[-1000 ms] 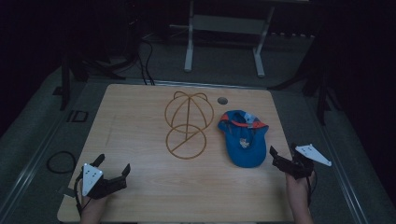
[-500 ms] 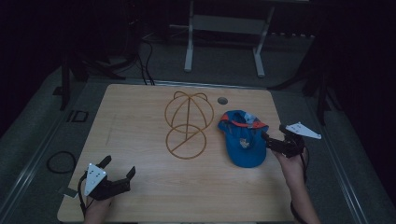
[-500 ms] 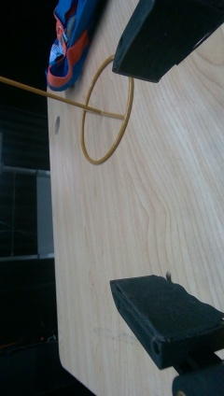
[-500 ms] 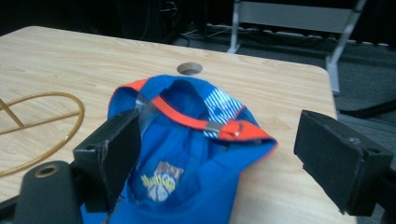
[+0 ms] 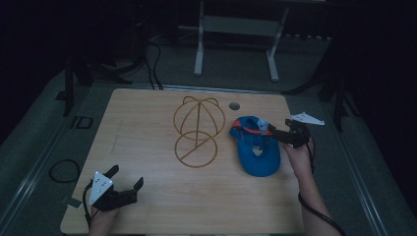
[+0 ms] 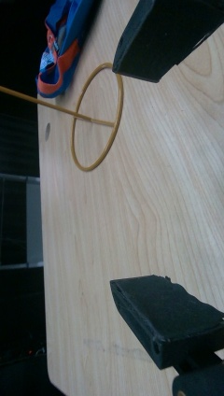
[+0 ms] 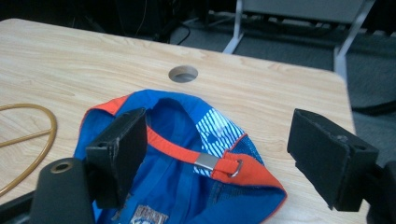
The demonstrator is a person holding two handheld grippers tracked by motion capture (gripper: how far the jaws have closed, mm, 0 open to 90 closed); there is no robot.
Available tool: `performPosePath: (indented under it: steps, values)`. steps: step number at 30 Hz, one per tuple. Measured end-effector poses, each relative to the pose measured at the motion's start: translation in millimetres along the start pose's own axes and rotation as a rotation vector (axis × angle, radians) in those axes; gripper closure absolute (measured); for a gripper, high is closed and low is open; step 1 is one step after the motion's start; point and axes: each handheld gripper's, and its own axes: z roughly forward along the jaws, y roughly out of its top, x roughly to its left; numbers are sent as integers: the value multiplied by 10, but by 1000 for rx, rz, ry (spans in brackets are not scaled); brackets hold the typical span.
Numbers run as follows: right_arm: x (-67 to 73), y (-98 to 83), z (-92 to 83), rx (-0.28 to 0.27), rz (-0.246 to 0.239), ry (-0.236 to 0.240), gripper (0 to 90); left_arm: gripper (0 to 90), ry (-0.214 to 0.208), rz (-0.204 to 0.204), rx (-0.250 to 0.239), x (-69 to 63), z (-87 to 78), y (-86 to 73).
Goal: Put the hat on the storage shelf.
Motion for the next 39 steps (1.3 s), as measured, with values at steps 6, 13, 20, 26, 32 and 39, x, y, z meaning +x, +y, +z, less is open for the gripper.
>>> performPosePath:
  steps: [6,13,20,26,32,39]
  values:
    - [-57,64,235,52,-11,-20,216,11,-6,-3,17,5,7,1]
    - [-115,28,523,118,45,-40,236,12,-18,1,27,-4,5,8]
    - [-133,-47,744,156,75,-53,236,12,-14,-6,21,-4,-6,9]
    - [-115,-119,921,204,51,-59,254,17,-8,-8,13,-2,-8,2]
    - [-158,-181,1052,279,39,-58,284,17,-14,-12,19,-1,9,-9]
    - [-154,-251,1161,343,3,-30,302,17,-19,-22,22,3,15,-12]
